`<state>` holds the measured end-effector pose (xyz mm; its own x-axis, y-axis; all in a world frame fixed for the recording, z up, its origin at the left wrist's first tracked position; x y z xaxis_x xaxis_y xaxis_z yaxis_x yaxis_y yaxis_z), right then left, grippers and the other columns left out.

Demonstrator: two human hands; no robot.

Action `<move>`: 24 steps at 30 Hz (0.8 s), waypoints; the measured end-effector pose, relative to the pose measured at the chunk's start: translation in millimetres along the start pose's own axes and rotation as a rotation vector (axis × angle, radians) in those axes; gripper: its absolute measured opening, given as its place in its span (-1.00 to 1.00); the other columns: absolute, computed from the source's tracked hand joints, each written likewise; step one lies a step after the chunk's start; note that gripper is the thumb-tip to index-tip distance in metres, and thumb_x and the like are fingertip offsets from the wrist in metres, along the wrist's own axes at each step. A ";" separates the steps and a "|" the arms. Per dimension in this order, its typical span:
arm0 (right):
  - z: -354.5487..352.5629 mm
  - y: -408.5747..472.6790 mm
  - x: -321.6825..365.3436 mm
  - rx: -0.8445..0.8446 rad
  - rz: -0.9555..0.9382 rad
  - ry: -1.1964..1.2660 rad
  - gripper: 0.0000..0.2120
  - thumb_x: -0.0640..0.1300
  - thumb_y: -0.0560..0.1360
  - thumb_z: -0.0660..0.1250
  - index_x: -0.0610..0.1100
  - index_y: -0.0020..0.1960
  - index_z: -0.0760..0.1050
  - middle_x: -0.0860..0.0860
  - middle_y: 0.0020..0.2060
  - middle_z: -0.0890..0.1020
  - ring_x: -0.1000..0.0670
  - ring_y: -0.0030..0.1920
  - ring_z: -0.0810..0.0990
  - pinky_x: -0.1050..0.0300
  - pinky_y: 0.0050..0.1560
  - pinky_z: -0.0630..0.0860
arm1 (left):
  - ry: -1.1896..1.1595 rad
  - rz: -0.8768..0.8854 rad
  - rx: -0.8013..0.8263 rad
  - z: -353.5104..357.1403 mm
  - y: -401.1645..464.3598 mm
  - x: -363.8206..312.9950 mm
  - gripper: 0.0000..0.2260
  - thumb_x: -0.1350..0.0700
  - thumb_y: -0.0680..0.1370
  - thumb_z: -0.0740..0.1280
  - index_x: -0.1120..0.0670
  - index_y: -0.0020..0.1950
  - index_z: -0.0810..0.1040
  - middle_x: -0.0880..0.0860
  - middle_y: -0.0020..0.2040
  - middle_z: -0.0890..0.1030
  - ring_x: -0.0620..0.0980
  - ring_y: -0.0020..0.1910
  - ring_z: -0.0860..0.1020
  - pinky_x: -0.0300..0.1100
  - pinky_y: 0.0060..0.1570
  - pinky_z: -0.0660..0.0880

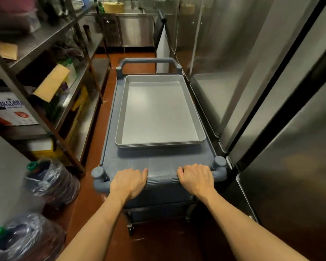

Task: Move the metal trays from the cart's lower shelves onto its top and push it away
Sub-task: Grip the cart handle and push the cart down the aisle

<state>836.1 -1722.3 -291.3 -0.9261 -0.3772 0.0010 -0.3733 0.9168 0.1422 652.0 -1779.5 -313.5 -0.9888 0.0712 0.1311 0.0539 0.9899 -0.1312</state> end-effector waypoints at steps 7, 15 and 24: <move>16.6 110.1 3.2 0.043 -0.019 0.031 -0.50 0.11 0.48 -0.08 -0.09 -0.47 0.40 -0.11 -0.41 0.64 -0.16 -0.38 0.57 0.04 -0.37 0.30 | -0.003 0.033 0.012 -9.3 94.7 48.9 -0.73 0.06 0.61 0.01 0.08 0.14 0.45 0.17 -0.03 0.67 0.27 -0.11 0.62 0.01 -0.26 0.44; 31.3 232.1 6.7 0.058 -0.052 0.009 -0.50 0.09 0.51 -0.04 -0.10 -0.37 0.52 -0.13 -0.32 0.67 -0.18 -0.30 0.60 0.03 -0.33 0.32 | 0.000 0.040 0.010 -14.0 207.3 105.7 -0.81 0.07 0.60 0.06 0.08 0.08 0.42 0.15 -0.09 0.66 0.23 -0.18 0.63 0.00 -0.34 0.40; 50.1 381.7 0.6 0.065 -0.012 -0.013 -0.52 0.11 0.52 -0.05 -0.08 -0.37 0.49 -0.13 -0.29 0.68 -0.18 -0.25 0.63 0.02 -0.30 0.34 | 0.001 0.065 0.026 -25.5 344.3 164.5 -0.81 0.14 0.59 0.06 0.09 0.12 0.42 0.18 -0.02 0.66 0.28 -0.08 0.62 0.01 -0.32 0.37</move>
<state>690.3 -1366.0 -286.6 -0.9219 -0.3873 -0.0133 -0.3871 0.9188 0.0771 511.5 -1423.8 -312.1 -0.9832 0.1353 0.1226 0.1142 0.9796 -0.1654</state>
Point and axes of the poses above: each hand's wrist, its own y-axis towards the middle knuckle, its own z-axis out of the palm, x = y × z, the point moved 9 cm from there along y, towards the middle knuckle
